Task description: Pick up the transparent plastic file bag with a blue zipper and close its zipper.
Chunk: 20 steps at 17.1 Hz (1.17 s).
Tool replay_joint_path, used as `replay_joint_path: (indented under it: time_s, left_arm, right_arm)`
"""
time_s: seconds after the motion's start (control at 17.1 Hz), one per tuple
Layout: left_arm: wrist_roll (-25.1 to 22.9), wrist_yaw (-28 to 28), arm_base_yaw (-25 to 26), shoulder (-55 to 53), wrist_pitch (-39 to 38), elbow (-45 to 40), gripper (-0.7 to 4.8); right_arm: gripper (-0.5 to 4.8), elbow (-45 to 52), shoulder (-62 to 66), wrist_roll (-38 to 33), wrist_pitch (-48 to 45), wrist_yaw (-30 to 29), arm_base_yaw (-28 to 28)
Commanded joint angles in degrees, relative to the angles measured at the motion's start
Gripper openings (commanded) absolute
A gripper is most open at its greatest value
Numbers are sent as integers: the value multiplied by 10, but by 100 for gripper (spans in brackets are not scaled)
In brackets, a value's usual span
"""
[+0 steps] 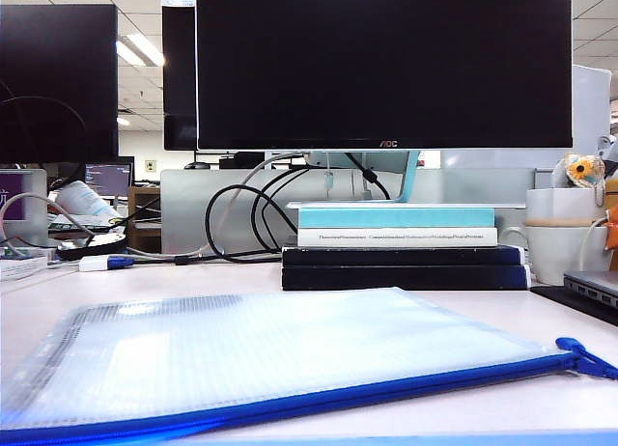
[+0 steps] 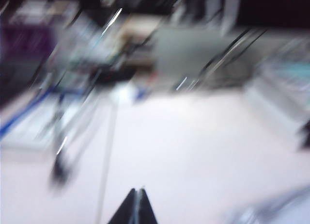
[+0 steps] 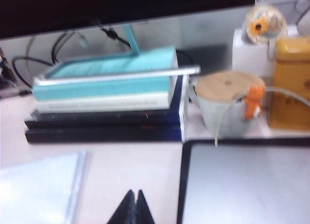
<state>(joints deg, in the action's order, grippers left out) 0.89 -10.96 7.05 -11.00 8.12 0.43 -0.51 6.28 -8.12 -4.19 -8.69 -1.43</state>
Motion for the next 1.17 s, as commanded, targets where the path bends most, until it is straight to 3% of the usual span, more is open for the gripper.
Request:
replay_joint_path:
  time_s: [0.06,0.41,0.64,1.17]
  left_arm:
    - [-9,37,-13,0,-53,2,-6]
    - [38,31,-12,0,-48,2,-6]
    - [-13,5,-13,0,-13,2,-6]
    - [-2,7,-13,0,-17,2,-5]
  right_arm:
    - [-1,1,1,7,34,22,-4]
    - [-1,1,1,-7,56,38,-4]
    - [-1,1,1,-7,61,38,-4]
    - [-1,0,1,-7,61,38,-4]
